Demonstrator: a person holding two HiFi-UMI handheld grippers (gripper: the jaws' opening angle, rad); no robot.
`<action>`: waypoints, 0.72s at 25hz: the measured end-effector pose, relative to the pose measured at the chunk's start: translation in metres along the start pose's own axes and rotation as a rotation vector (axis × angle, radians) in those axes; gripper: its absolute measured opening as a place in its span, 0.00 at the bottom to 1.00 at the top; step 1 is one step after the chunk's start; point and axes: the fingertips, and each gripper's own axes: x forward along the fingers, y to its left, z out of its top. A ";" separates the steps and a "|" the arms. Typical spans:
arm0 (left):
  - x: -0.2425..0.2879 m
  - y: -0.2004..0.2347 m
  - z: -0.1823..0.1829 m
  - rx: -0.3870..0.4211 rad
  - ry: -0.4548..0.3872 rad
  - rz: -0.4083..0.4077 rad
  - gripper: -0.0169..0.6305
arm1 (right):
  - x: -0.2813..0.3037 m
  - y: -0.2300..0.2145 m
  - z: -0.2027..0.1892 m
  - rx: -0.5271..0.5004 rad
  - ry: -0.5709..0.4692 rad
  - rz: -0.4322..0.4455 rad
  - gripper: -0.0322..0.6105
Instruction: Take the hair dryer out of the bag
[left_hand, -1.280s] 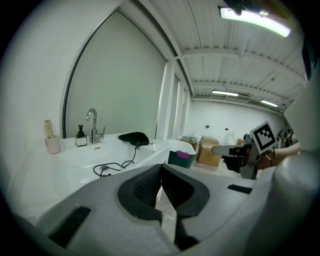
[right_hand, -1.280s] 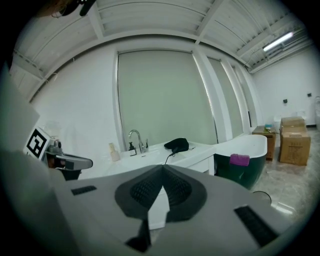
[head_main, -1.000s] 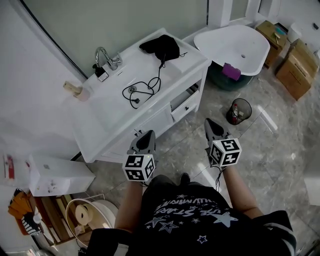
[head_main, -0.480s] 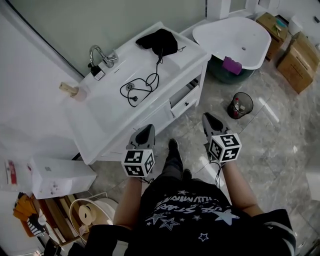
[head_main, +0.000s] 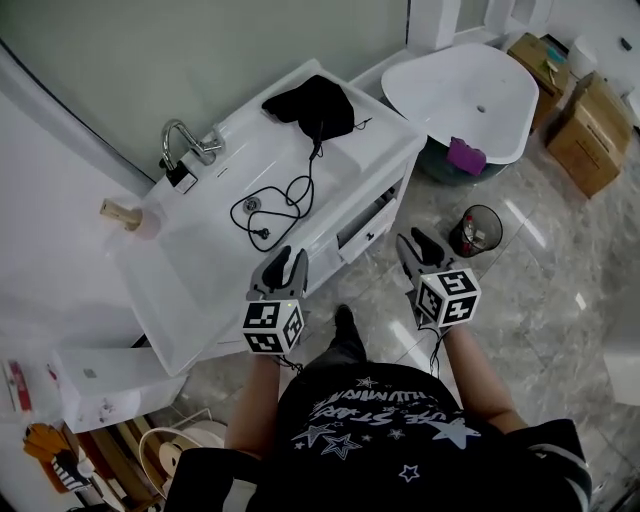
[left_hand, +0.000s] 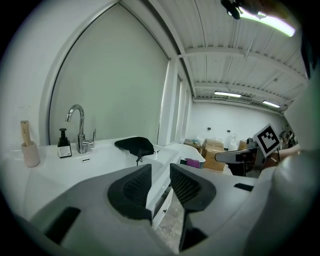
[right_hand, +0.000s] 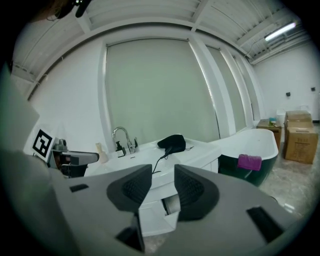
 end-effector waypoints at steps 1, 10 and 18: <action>0.010 0.008 0.003 -0.002 -0.001 -0.001 0.24 | 0.013 -0.002 0.005 -0.001 0.004 0.002 0.29; 0.083 0.068 0.020 -0.038 0.023 -0.019 0.57 | 0.106 -0.018 0.037 0.010 0.025 -0.001 0.46; 0.122 0.097 0.015 -0.069 0.076 -0.087 0.64 | 0.153 -0.022 0.054 0.023 0.024 -0.034 0.51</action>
